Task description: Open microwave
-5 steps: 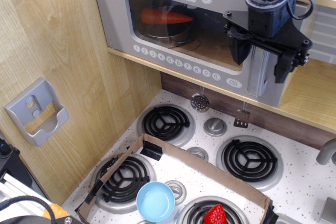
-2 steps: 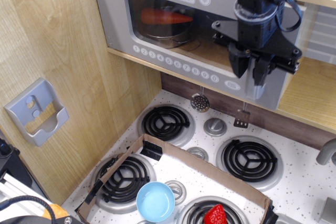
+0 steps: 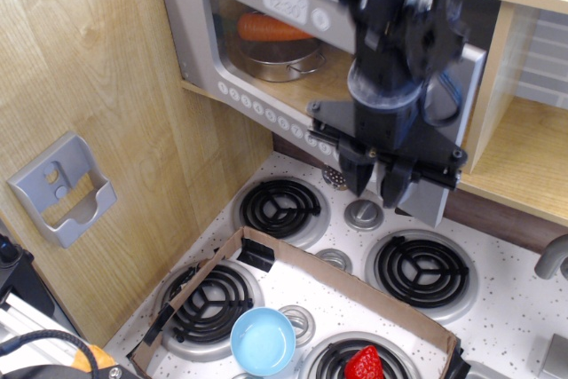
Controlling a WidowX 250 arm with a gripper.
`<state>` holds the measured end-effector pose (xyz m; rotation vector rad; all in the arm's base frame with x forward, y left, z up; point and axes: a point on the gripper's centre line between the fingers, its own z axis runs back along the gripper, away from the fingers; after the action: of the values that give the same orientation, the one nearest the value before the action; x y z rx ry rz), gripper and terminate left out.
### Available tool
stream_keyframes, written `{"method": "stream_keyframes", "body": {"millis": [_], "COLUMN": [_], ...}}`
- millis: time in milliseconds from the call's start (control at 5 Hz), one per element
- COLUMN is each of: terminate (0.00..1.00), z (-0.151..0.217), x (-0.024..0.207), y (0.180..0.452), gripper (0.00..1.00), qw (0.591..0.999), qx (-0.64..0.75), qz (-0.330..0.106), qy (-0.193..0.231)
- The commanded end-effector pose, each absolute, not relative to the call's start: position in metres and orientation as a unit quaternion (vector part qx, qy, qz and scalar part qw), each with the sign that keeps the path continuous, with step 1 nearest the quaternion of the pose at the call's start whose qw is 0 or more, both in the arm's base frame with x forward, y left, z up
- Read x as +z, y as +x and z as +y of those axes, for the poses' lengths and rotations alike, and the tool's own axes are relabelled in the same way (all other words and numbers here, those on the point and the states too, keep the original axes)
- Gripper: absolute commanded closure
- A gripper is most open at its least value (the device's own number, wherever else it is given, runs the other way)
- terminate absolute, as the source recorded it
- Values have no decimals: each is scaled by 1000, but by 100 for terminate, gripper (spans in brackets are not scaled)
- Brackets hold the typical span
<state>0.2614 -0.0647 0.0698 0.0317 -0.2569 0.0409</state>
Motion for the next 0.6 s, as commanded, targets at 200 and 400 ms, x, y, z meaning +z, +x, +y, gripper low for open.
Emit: {"method": "stream_keyframes", "body": {"millis": [200, 400], "terminate": [0, 0], "z": [-125, -152], "x": [88, 89], "y": [220, 222], "gripper": [0, 0], "qw": [980, 984], "qx": [133, 103], "qz": [-146, -141], "qy": [27, 27]}}
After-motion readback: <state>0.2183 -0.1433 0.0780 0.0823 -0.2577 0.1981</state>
